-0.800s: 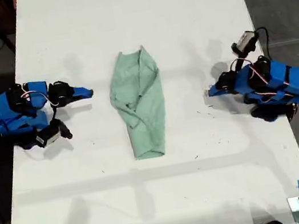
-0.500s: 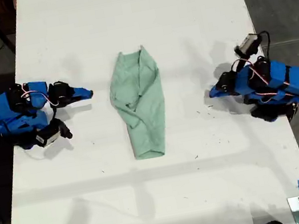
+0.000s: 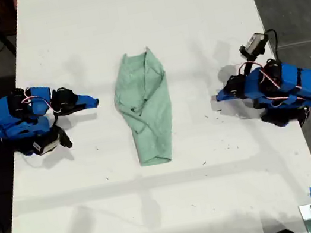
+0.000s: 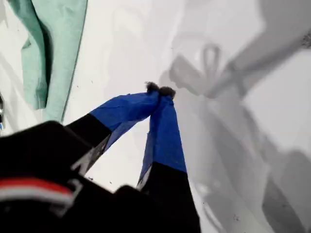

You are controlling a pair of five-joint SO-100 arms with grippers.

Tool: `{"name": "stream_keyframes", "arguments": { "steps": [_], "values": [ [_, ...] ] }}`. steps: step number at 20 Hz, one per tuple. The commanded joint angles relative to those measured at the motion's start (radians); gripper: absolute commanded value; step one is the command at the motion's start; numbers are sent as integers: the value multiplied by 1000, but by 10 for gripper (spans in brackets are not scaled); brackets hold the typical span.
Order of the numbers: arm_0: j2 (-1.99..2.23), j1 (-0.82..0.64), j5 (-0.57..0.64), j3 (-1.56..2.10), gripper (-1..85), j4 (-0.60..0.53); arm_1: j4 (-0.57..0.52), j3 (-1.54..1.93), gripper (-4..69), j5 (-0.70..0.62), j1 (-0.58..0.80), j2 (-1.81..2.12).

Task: Fold t shirt

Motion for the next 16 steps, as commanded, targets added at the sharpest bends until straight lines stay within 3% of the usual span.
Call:
{"name": "stream_keyframes", "arguments": {
  "steps": [1,4,10,12,14,16],
  "values": [
    [-365,55,-72,-253,-3,-35,-67,-110,-9,-12,-25,-166],
    [-942,183,-104,-615,-2,-106,-241,-367,-10,55,-187,-646],
    [-1741,430,-230,-1259,-2,-18,-336,-988,-5,138,-426,-1456],
    [-1856,465,-241,-1351,68,-20,-347,-1127,73,137,-463,-1598],
    [-1950,489,-241,-1434,159,-3,-308,-1292,236,127,-489,-1746],
    [-2037,502,-249,-1516,184,28,-244,-1470,282,126,-506,-1896]
  ]
}}
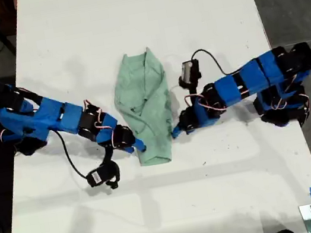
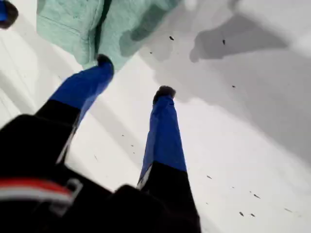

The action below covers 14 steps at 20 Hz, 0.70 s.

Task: Fold t shirt

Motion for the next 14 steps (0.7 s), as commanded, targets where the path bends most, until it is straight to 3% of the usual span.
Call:
{"name": "stream_keyframes", "arguments": {
  "steps": [1,5,7,9,10,12,14],
  "values": [
    [-78,28,-28,-150,191,37,64,-272,283,-14,-32,-152],
    [-290,-3,-21,-288,183,103,94,-506,269,-57,-44,-353],
    [-383,-14,-25,-334,-1,98,97,-555,264,-66,-49,-400],
    [-433,-14,-23,-382,-2,94,95,-563,247,-64,-51,-422],
    [-437,-12,-23,-393,-2,94,87,-560,190,-61,-52,-433],
    [-436,-12,-21,-396,-2,94,77,-571,2,-52,-63,-466],
    [-436,-9,-20,-396,-2,95,89,-600,3,-43,-75,-503]
  ]
}}
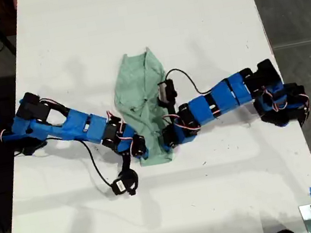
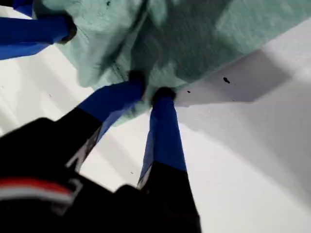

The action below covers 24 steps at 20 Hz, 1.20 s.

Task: Fold t shirt

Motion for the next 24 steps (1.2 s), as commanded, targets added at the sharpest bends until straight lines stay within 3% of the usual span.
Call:
{"name": "stream_keyframes", "arguments": {
  "steps": [1,5,12,16,19,21,23,24],
  "values": [
    [-2,-14,-6,-12,-2,2,11,-75,3,17,-32,2],
    [-63,48,-6,-46,-2,-8,0,-127,3,103,-118,-48],
    [-35,293,-129,-133,-2,20,52,-259,3,196,-262,-23],
    [146,270,-87,-141,-2,71,87,-219,3,179,-218,158],
    [239,183,-49,-135,-2,176,97,-169,3,149,-152,287],
    [236,160,-26,-135,-2,167,84,-173,13,127,-147,262],
    [190,155,-26,-138,-2,152,72,-210,252,141,-183,155],
    [166,161,-32,-140,-2,144,71,-232,323,156,-207,97]
  ]
}}
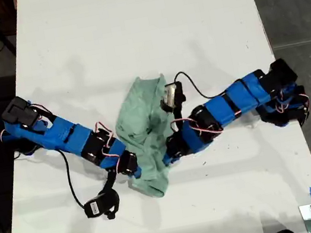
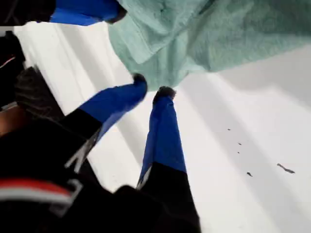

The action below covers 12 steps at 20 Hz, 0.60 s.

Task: Fold t shirt

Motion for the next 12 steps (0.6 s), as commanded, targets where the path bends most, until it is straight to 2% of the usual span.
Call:
{"name": "stream_keyframes", "arguments": {
  "steps": [1,5,9,11,12],
  "values": [
    [-12,-6,-9,-25,-2,-29,-28,-66,339,17,-61,-80],
    [-146,61,-52,-32,-2,-106,-66,-77,347,46,-118,-173],
    [-259,92,-43,-133,-3,-190,-189,-86,338,41,-101,-268],
    [-264,98,-31,-156,-3,-193,-221,-104,276,41,-81,-321],
    [-262,101,-29,-156,-3,-193,-224,-104,154,43,-72,-337]
  ]
}}
